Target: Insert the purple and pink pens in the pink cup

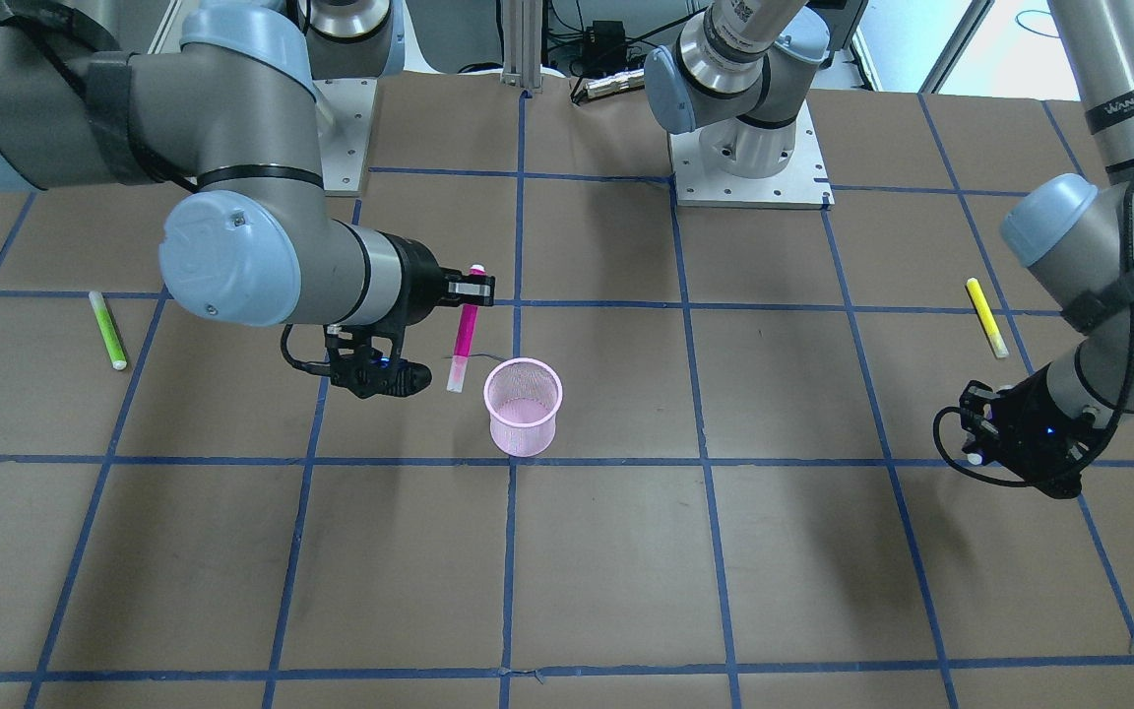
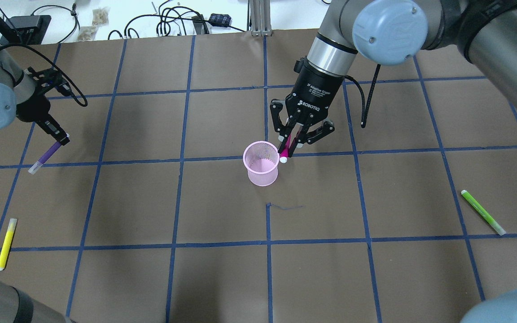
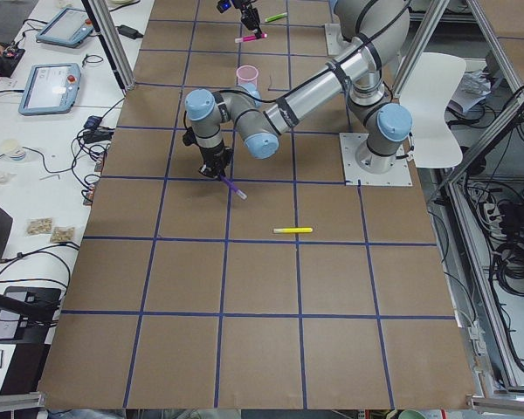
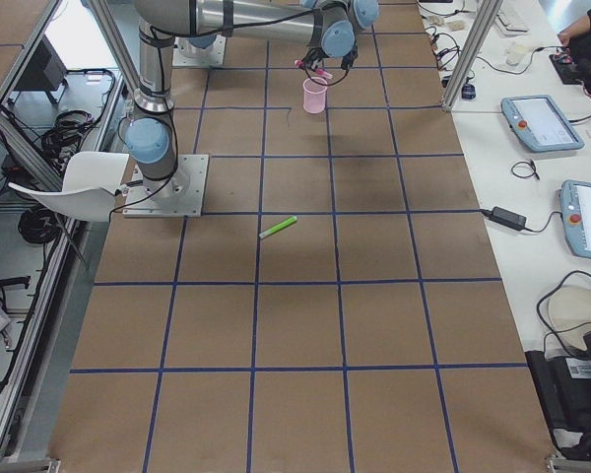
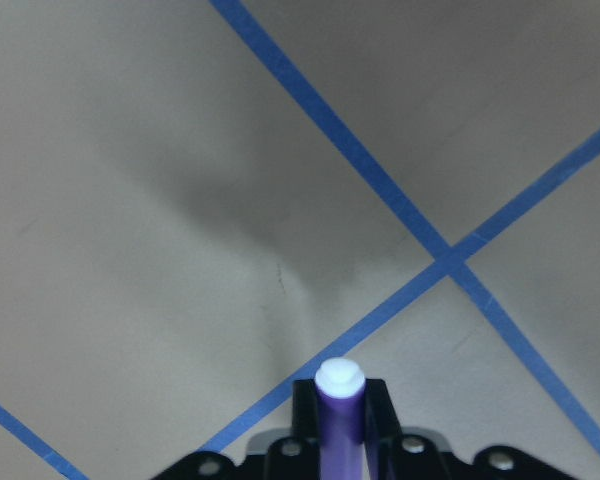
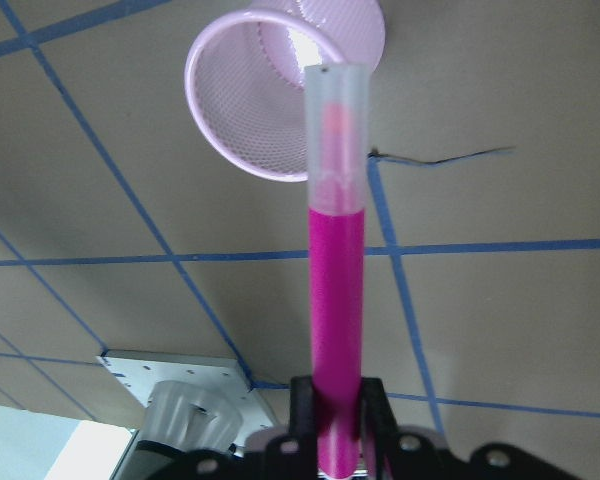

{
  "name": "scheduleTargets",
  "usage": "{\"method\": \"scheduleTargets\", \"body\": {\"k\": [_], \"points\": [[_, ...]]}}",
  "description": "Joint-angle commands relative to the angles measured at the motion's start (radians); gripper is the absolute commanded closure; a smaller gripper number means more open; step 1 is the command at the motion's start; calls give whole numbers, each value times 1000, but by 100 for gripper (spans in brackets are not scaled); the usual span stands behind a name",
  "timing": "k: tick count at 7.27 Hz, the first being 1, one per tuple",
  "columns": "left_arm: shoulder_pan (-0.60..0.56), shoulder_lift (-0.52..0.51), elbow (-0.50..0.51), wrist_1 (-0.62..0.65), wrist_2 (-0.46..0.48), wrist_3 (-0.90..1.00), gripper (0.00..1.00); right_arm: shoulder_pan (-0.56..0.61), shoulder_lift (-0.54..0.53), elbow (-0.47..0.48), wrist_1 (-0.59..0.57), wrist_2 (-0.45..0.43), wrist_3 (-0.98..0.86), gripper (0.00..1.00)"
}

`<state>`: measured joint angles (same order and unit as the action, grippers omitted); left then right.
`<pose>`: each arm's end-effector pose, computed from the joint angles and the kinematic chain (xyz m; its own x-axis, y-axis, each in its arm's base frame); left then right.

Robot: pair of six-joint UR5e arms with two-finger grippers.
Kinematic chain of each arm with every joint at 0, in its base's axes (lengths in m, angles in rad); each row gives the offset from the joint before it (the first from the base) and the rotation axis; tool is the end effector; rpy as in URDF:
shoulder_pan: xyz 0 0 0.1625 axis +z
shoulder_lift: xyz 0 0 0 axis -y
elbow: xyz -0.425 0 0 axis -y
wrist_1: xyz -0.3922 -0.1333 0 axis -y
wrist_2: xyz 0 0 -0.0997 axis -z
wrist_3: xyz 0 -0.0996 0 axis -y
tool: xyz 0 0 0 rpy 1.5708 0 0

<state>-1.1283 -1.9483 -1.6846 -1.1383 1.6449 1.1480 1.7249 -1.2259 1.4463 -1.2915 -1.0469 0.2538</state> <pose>0.1415 -0.5927 0.2675 -0.7604 0.6491 0.0233 0.6482 0.7560 0.0915 0.2688 -0.5377 0.3533 -0.8976 0.3184 -0.3047 0.0937 0.8134 0.5741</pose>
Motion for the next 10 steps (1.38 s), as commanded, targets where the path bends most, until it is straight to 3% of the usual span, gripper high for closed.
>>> {"method": "scheduleTargets", "body": {"k": [1,3,4,5,9,10], "points": [[-2,15,-4,-29,-33,-5,100,7,22,46,-3,210,80,100],[-4,20,-4,-34,-33,-5,100,7,66,115,-40,322,136,100],[-13,31,-6,-40,-87,-2,100,7,94,117,-41,353,136,100],[-27,40,-7,-47,-146,-2,100,5,109,120,-42,373,134,100],[-34,40,-9,-49,-146,-5,100,-18,131,166,-32,395,136,100],[-36,40,-9,-51,-146,-5,100,-19,131,173,-28,403,136,84]]}}
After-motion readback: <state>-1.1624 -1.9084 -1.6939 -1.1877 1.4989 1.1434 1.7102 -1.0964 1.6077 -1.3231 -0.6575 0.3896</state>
